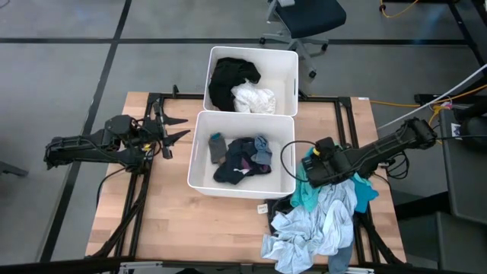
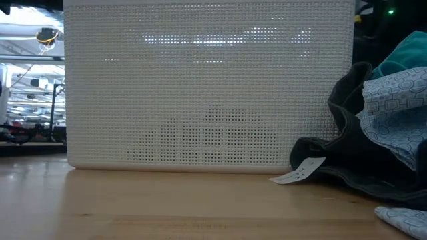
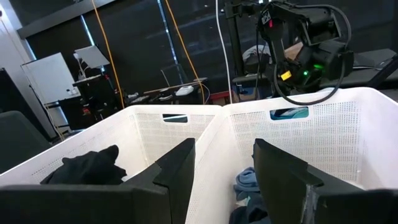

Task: Sort clothes
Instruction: Put the blue shorts into the bottom white bin

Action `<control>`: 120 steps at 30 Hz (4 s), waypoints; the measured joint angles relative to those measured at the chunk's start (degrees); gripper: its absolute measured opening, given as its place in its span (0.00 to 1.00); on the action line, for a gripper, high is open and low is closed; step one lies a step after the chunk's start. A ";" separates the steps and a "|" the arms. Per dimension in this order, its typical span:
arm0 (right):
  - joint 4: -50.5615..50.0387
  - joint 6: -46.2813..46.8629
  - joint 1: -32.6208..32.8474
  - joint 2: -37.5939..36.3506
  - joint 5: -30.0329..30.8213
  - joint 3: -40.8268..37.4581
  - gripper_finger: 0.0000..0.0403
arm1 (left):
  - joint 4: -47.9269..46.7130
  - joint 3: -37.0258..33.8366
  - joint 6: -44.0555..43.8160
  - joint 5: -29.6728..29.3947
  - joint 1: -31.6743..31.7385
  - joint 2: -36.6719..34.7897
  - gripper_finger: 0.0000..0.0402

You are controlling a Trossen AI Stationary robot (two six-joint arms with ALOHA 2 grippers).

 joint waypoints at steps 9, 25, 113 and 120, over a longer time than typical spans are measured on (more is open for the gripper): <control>2.10 -0.12 -0.70 0.37 0.34 0.00 0.52 | 0.00 0.00 0.00 0.00 -0.01 0.00 0.37; 8.77 -3.85 -6.36 0.39 1.38 -6.12 0.24 | 0.00 0.00 0.26 -0.01 0.00 0.00 0.37; 58.89 -87.28 -6.34 5.57 15.86 51.12 0.02 | -0.73 0.00 -0.24 -0.01 0.00 -0.02 0.37; 58.01 -87.38 -6.34 8.56 15.43 51.08 0.02 | -0.74 0.00 -0.24 -0.01 -0.01 -0.02 0.37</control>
